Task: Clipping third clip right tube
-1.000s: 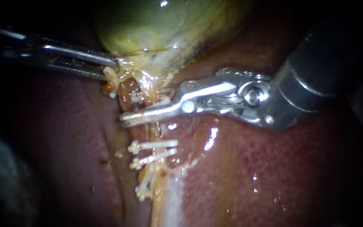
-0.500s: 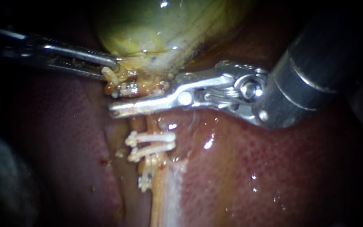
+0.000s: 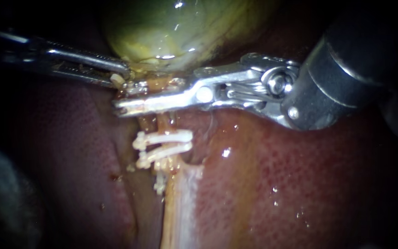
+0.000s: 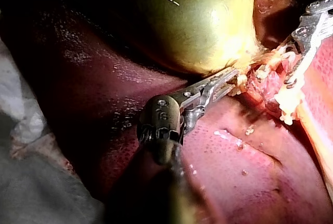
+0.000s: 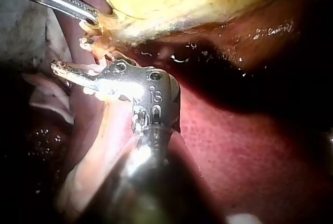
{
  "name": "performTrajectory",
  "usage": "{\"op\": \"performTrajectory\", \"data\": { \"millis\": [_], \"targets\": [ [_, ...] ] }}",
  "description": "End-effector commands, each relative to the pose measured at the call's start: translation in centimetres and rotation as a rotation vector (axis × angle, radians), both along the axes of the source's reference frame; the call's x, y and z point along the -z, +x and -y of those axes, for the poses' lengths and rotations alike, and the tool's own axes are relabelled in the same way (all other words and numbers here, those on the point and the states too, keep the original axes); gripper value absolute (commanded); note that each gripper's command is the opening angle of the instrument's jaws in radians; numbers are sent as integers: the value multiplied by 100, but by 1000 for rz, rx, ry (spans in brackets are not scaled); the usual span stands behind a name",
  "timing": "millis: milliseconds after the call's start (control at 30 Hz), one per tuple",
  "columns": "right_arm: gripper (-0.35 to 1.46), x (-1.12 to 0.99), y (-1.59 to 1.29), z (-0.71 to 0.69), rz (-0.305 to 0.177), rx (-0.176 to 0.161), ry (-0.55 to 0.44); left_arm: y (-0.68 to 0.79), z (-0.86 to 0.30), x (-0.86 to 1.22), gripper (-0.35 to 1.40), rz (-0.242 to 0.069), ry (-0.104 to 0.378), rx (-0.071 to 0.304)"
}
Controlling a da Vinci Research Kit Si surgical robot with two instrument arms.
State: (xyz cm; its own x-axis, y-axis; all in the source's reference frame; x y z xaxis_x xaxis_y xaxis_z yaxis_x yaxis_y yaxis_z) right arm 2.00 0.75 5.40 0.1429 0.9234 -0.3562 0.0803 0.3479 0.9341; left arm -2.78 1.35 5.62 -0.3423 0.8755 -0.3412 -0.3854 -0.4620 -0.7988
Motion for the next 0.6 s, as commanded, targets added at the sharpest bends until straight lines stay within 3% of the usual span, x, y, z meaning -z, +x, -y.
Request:
{"op": "performTrajectory", "data": {
  "millis": [33,267,533,600],
  "targets": [
    [27,-1,-1,0,1,-1,-1,0,0,0,-35,0,0,0],
    [3,-1,-5,0,5,-6,5,0,0,0,-35,0,0,0],
    [-35,-2,-10,2,30,-6,132,0,0,0,-35,0,0,0],
    [-35,-2,-12,2,32,-5,149,0,0,0,-35,0,0,0]
  ]
}}
